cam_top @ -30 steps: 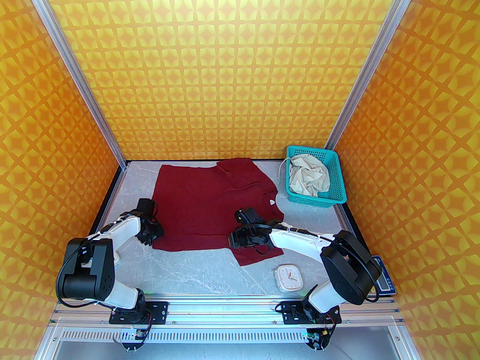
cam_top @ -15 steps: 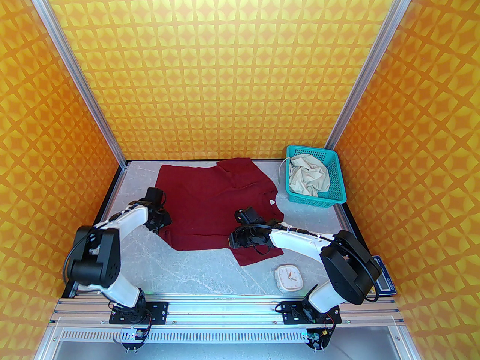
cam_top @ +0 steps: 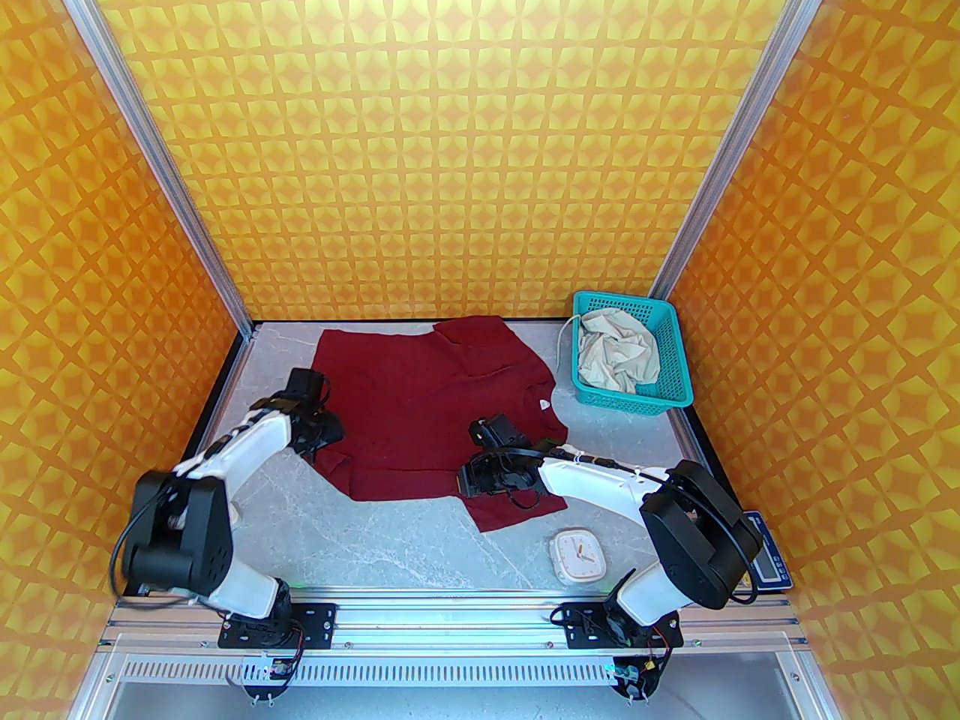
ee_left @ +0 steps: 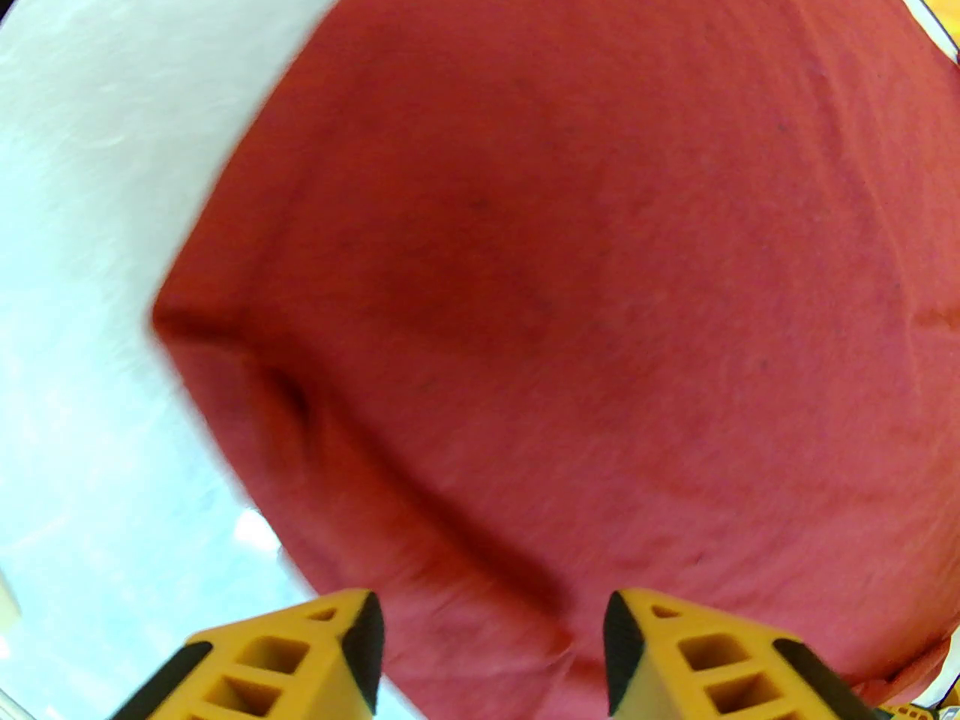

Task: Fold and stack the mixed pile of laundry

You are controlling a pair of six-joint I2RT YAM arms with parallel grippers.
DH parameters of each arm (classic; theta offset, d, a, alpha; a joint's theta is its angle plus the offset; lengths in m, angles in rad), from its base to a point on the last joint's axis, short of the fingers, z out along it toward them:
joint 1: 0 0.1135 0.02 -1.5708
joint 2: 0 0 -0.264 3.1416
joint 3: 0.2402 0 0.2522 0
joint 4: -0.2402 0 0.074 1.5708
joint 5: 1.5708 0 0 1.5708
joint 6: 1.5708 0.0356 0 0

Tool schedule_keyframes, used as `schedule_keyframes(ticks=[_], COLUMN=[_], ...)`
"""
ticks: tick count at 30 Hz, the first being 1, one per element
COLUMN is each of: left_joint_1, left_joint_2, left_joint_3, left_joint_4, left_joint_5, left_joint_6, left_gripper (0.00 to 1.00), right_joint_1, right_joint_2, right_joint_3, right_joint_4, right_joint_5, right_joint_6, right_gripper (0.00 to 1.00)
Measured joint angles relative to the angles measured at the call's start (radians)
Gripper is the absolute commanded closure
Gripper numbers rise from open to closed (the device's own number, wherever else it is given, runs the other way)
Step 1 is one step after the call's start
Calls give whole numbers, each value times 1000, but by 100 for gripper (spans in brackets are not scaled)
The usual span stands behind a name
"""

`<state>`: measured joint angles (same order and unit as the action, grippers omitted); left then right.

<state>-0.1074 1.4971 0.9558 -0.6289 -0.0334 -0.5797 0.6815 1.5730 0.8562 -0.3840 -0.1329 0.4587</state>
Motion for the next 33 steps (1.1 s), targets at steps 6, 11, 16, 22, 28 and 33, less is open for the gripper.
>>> schedule_keyframes(ticks=[6, 11, 16, 22, 28, 33], left_joint_1=[18, 18, 18, 18, 18, 18], left_joint_2=[-16, 25, 55, 55, 55, 50], left_joint_3=[-94, -113, -128, -129, -132, -133], left_joint_4=[26, 76, 117, 134, 136, 134], left_joint_5=[38, 64, 74, 78, 79, 79], left_joint_6=[-44, -87, -117, -132, -129, -119], left_gripper=[56, 60, 64, 80, 95, 100], right_joint_1=[0, 0, 0, 0, 0, 0], right_joint_2=[1, 1, 1, 1, 1, -6], right_joint_3=[0, -2, -12, -12, -12, -12], right_joint_4=[0, 0, 0, 0, 0, -8], right_joint_5=[-10, -10, -10, -10, -9, 2], right_joint_6=[0, 0, 0, 0, 0, 1], right_gripper=[41, 41, 41, 41, 41, 41])
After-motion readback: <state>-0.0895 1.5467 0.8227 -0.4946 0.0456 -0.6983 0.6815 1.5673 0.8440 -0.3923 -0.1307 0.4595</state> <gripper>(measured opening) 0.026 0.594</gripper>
